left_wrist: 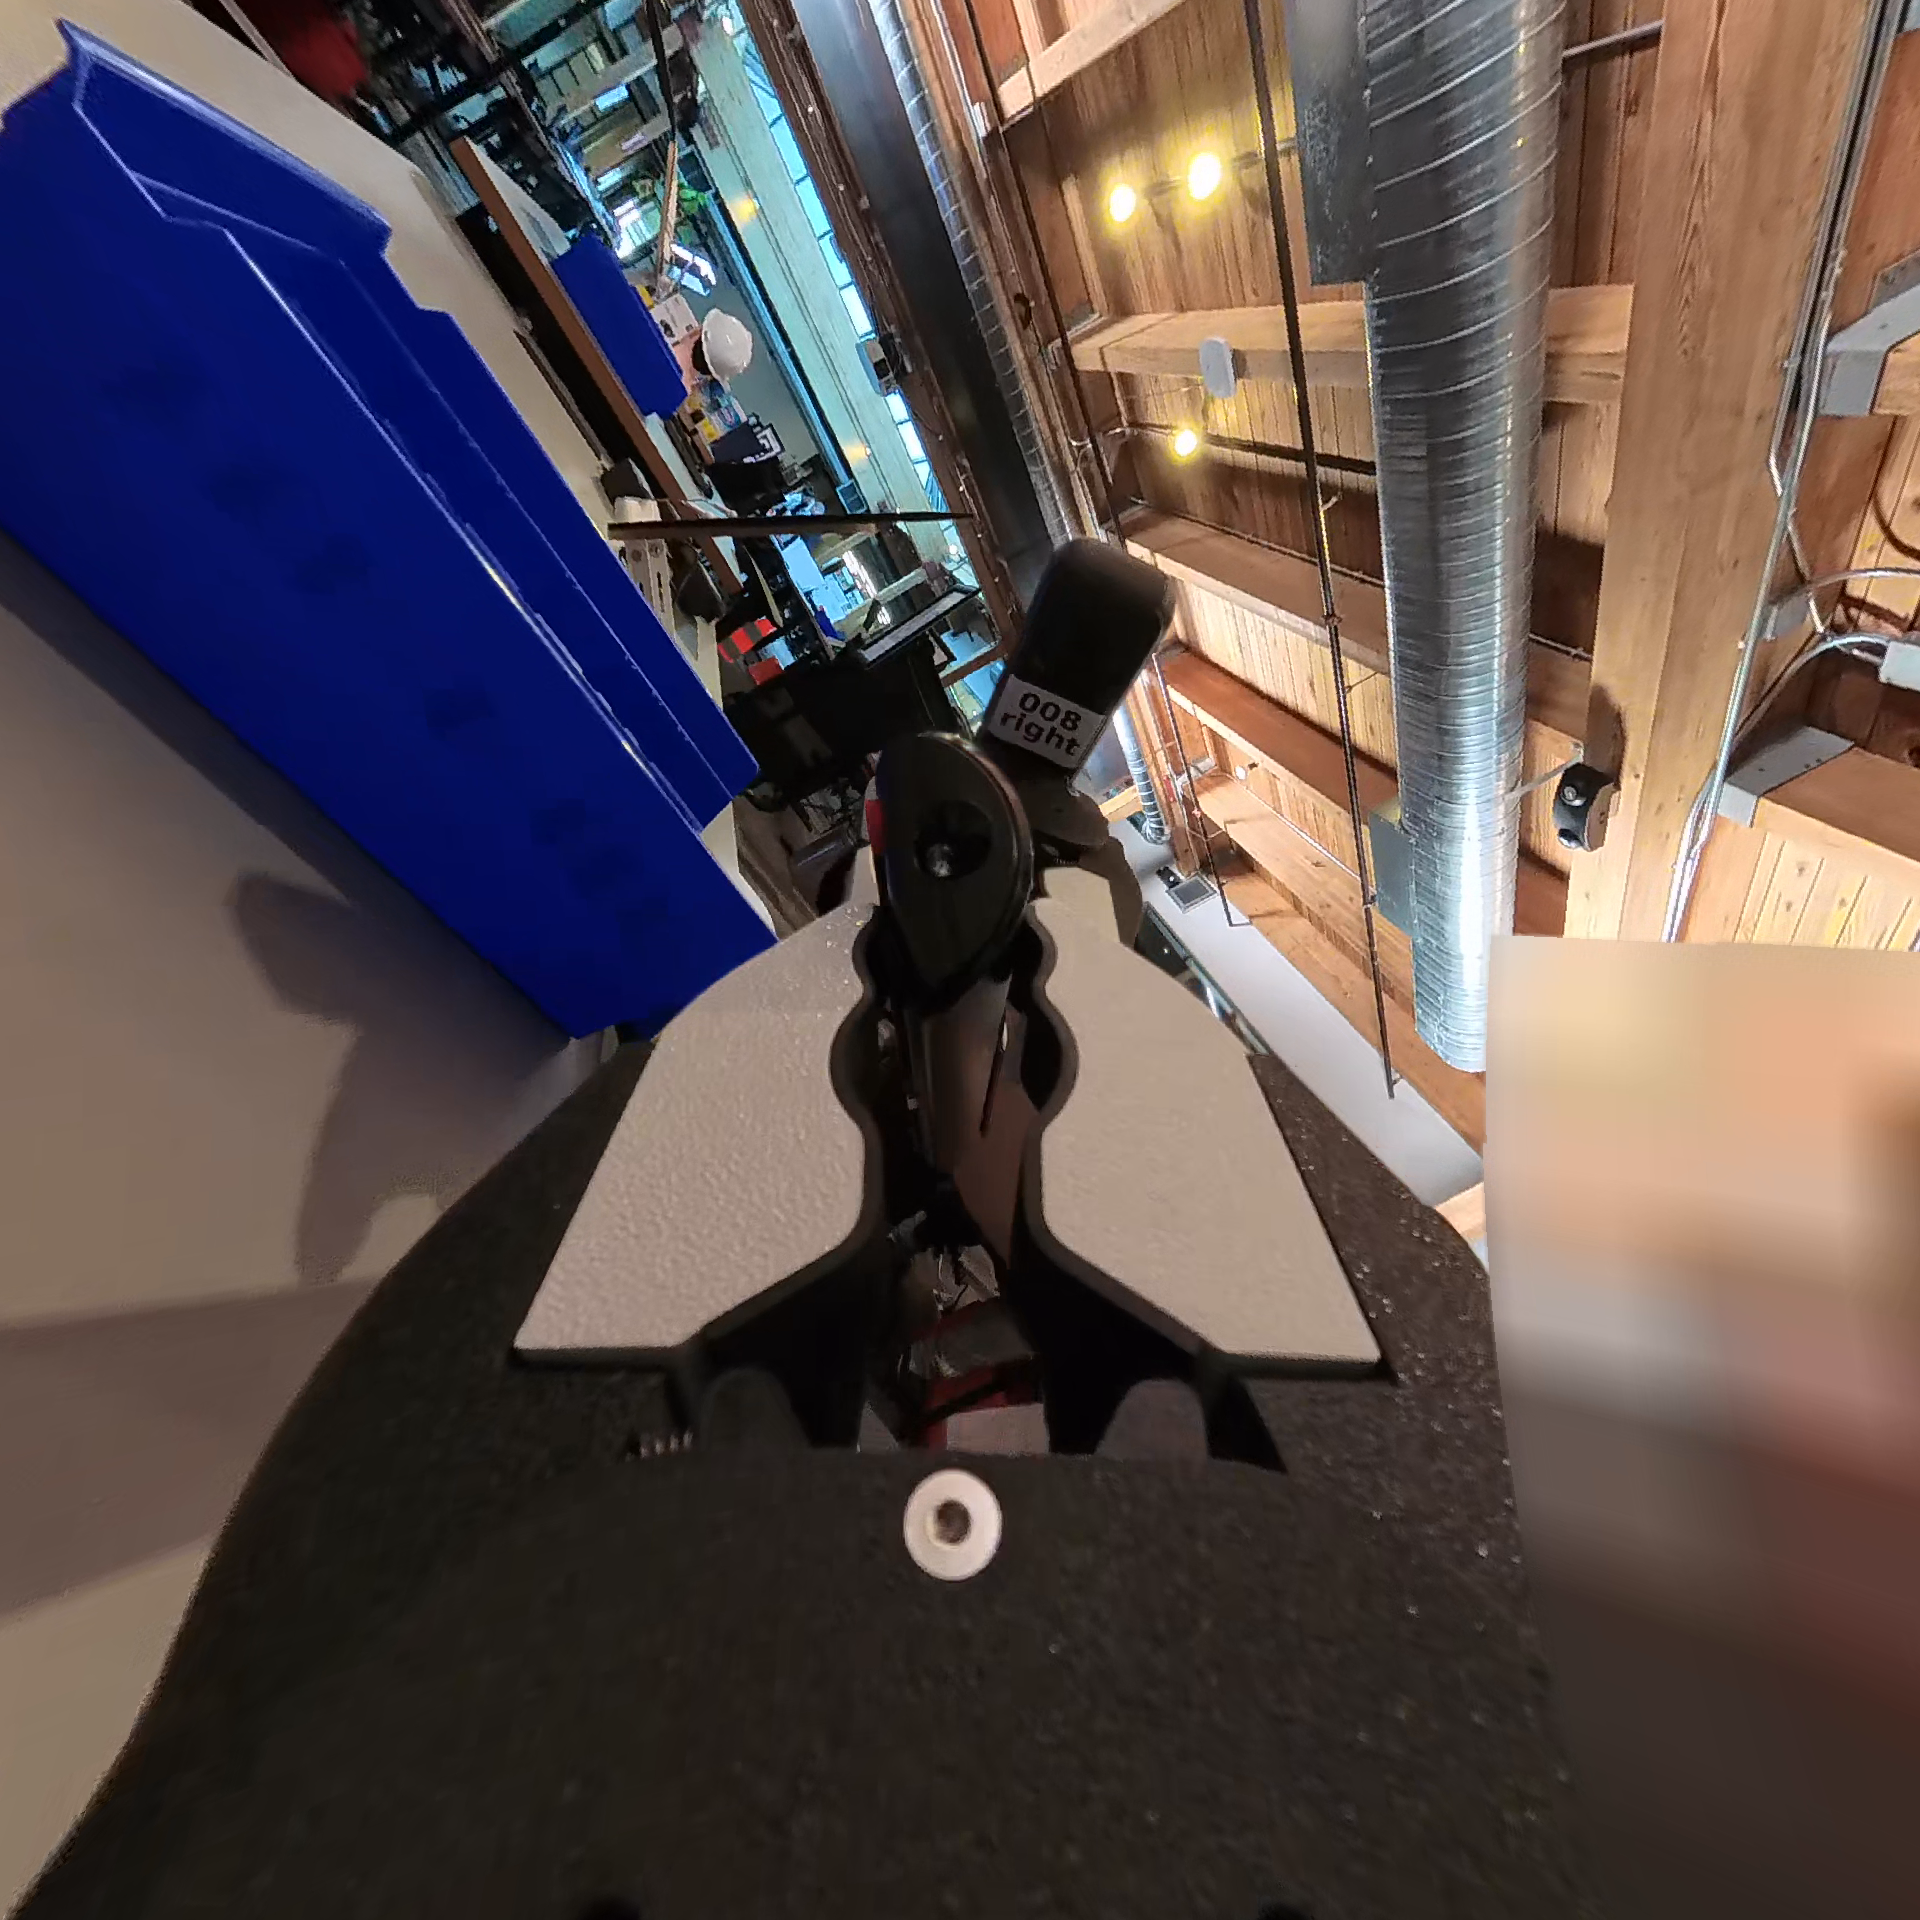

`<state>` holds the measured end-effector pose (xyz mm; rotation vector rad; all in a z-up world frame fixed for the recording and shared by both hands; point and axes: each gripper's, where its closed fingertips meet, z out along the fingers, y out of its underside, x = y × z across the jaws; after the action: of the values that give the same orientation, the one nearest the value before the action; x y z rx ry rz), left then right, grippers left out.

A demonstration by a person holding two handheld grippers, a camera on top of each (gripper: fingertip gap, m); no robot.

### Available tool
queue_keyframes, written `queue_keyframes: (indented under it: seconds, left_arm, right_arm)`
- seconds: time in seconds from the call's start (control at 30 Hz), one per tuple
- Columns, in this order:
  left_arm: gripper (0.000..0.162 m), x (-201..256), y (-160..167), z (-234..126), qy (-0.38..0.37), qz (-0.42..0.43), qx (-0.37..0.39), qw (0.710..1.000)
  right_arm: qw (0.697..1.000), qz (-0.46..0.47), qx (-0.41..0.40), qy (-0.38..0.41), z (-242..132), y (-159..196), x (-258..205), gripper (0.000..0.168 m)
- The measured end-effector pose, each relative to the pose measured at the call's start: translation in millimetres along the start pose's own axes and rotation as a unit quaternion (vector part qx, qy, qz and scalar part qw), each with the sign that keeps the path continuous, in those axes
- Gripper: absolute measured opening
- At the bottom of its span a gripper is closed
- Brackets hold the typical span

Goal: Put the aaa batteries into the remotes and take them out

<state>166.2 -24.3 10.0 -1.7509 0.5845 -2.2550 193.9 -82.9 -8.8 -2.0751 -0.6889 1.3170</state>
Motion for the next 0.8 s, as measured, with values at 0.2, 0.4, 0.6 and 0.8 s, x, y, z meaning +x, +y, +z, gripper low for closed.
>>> queue_keyframes:
  seconds: [0.2, 0.4, 0.6, 0.8]
  left_arm:
    - [0.023, 1.0, 2.8, 2.9, 0.0, 0.001, -0.004, 1.0]
    - [0.023, 1.2, 4.1, 4.4, -0.004, 0.006, -0.004, 1.0]
    - [0.023, 4.4, 7.4, 8.2, -0.001, 0.019, -0.012, 1.0]
    - [0.023, 6.8, 8.4, 8.3, 0.0, 0.025, -0.017, 1.0]
  right_arm:
    - [1.0, -0.006, -0.016, 0.011, 0.2, 6.4, 3.7, 0.048]
    - [0.999, -0.007, -0.027, 0.019, 0.9, 10.0, 5.7, 0.035]
    - [0.999, 0.012, -0.025, 0.025, 0.7, 11.3, 8.3, 0.03]
    - [1.0, 0.008, -0.018, 0.023, 3.3, 12.0, 5.3, 0.03]
